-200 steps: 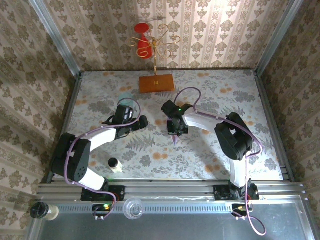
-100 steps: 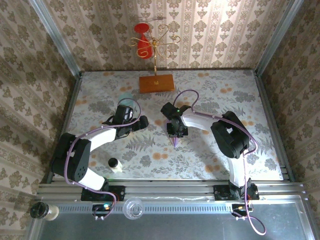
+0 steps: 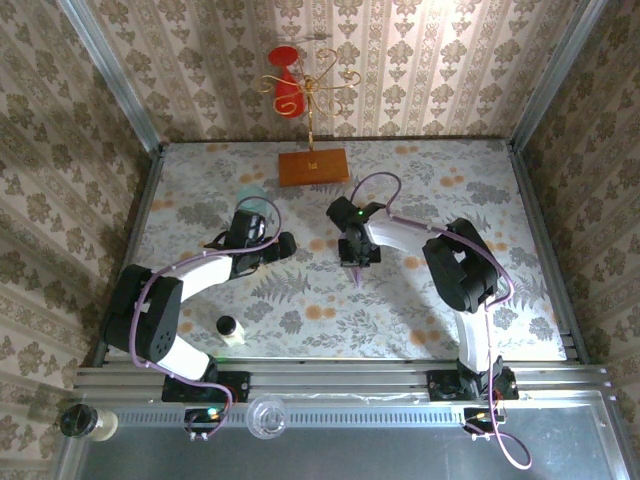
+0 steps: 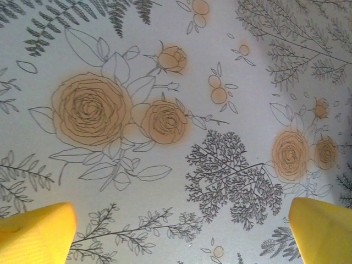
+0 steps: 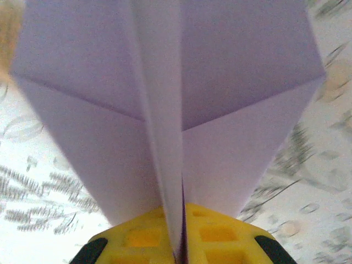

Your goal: Fold a paper plane with a square sheet of paper (pick it up from the middle)

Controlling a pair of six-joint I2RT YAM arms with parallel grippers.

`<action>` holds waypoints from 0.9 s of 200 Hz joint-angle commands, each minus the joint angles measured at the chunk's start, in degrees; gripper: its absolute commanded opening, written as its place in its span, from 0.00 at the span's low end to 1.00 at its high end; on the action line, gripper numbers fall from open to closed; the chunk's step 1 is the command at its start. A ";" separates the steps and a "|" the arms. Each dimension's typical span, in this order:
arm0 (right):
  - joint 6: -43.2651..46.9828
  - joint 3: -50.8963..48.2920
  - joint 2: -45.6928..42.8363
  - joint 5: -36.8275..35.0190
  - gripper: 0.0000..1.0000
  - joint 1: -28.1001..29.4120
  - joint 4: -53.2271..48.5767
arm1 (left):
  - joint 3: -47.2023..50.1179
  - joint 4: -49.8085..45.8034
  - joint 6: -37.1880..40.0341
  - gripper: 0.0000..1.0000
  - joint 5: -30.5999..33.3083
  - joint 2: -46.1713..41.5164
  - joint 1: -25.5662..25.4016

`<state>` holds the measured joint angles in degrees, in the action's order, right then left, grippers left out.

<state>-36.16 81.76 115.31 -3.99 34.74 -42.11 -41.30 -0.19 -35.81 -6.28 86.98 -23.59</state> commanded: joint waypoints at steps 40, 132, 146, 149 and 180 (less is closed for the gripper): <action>7.17 8.27 3.04 3.02 0.11 -8.60 2.88 | -2.24 -2.15 1.97 1.00 -0.02 -1.49 1.00; 15.52 26.76 16.97 1.37 0.16 -11.86 -7.32 | -3.46 -2.87 2.41 1.00 -1.01 -0.87 1.02; 15.89 27.33 17.73 1.28 0.20 -11.85 -7.90 | -3.55 -2.73 2.41 1.00 -1.20 -0.60 0.96; 15.97 27.44 17.88 1.28 0.20 -11.84 -8.02 | -3.61 -2.77 2.36 1.00 -1.23 -0.60 1.00; 16.06 27.48 18.94 0.03 0.25 -11.82 -8.78 | -3.35 -2.63 2.33 1.00 -1.50 -0.42 0.94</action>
<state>-21.56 108.07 132.79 -1.85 23.11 -46.89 -43.51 -1.37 -34.63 -6.87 86.72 -22.83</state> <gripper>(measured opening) 0.235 0.999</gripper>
